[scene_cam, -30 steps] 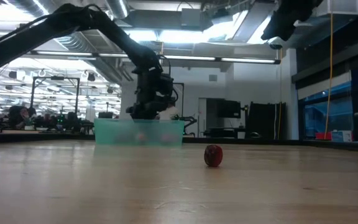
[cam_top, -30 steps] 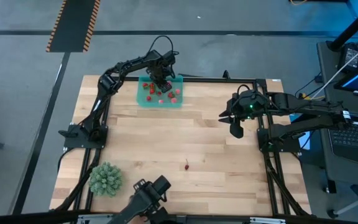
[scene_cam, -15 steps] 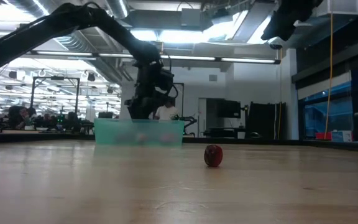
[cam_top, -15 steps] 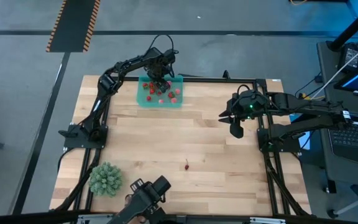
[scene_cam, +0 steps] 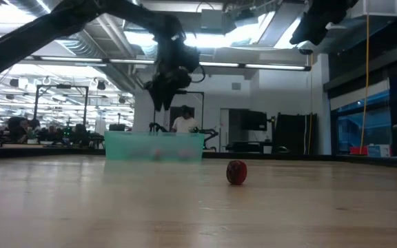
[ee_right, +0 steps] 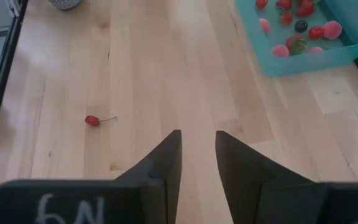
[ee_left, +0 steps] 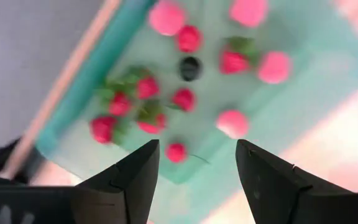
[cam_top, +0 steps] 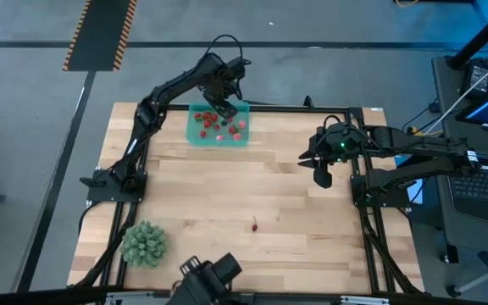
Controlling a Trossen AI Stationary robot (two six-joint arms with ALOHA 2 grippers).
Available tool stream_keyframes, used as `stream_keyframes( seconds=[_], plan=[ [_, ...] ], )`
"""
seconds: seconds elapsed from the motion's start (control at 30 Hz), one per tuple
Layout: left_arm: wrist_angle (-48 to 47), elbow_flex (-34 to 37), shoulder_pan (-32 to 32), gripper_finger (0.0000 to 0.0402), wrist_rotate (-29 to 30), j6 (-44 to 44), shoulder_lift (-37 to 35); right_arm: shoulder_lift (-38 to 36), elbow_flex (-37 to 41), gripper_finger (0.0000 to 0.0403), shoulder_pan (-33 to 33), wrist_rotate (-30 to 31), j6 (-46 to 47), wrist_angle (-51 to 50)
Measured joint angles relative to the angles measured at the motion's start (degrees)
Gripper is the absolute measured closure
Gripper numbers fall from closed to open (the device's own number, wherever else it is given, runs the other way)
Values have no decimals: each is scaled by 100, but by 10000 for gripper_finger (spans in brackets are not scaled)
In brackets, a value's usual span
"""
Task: Pick and placing Produce into tupperware
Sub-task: Put the red cherry into the blue bin
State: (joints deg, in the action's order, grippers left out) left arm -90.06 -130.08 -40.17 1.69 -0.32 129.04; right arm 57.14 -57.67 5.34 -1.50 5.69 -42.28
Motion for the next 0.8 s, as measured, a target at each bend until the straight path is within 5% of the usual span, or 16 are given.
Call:
stream_keyframes(
  seconds=[0.3, 0.8],
  plan=[
    [4, 2, 870, 195, -1211, -19, -138, -2, 0, 302, -2, -4, 190, -49],
    [4, 4, 3603, 195, -1320, -958, -138, -2, 0, 302, -4, -9, 1008, -1265]
  ],
)
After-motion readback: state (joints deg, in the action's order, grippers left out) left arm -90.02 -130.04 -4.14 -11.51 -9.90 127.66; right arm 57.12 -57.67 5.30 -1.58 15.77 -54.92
